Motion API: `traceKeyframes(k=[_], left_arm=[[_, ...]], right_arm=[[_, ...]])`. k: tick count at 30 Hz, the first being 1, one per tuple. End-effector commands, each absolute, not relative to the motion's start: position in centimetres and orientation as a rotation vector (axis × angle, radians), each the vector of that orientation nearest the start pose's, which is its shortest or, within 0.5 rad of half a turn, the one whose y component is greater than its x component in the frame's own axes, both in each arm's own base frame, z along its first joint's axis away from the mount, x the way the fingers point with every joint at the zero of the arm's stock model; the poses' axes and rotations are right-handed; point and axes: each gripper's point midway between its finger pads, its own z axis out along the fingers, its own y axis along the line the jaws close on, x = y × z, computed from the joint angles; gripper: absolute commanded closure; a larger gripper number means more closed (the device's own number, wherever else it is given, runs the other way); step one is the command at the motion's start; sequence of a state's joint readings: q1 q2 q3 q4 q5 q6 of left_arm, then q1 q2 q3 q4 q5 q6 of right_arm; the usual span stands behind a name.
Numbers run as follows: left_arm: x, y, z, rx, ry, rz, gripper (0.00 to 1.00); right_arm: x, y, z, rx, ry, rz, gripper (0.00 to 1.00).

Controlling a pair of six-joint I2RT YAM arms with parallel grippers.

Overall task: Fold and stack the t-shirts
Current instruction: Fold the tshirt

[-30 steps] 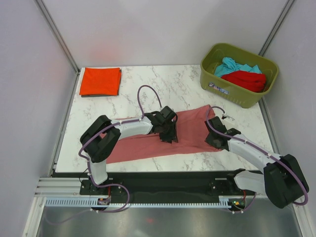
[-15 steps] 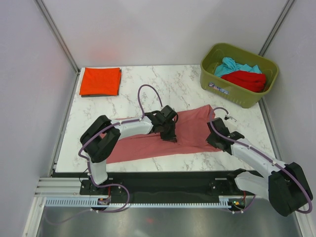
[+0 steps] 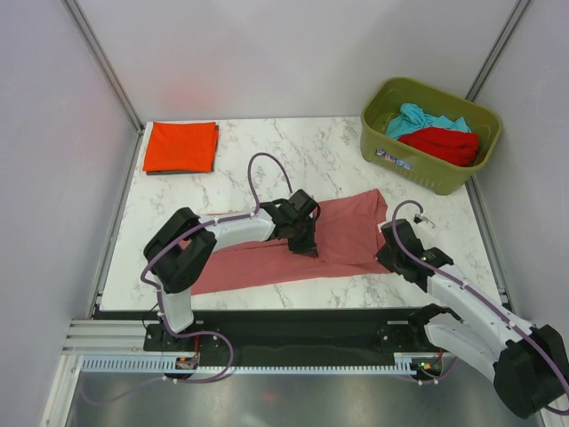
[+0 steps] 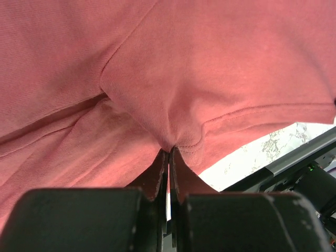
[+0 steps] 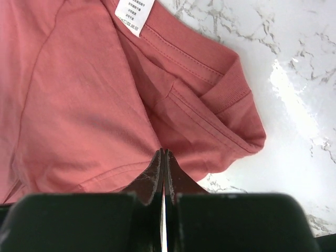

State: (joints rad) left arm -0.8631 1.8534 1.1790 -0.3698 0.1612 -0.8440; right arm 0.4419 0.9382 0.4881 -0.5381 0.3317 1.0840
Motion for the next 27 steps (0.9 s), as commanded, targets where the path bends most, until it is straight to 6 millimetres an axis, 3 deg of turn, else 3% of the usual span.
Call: traceKeyframes(k=[1,5,23,27], left_arm=[[23.5,-36.3,5.7,0.108,2.792,-0.774,0.98],[23.5,-36.3,5.8,0.118,2.786,-0.773,0.98],[23.4,-35.5,5.5,0.114,2.805,-0.725,0.98],[23.4,-35.7,6.5,0.116,2.795,-0.744,0.98]], right_arm=[[21.2,7.9,5.8,0.960,2.287,0.275,1.00],[20.6,8.1,6.1,0.961,2.267,0.336,1.00],[19.0,8.0,3.8,1.031,2.244,0.401,1.00],[19.6,7.9,5.0,1.010,2.207,0.415,1.00]])
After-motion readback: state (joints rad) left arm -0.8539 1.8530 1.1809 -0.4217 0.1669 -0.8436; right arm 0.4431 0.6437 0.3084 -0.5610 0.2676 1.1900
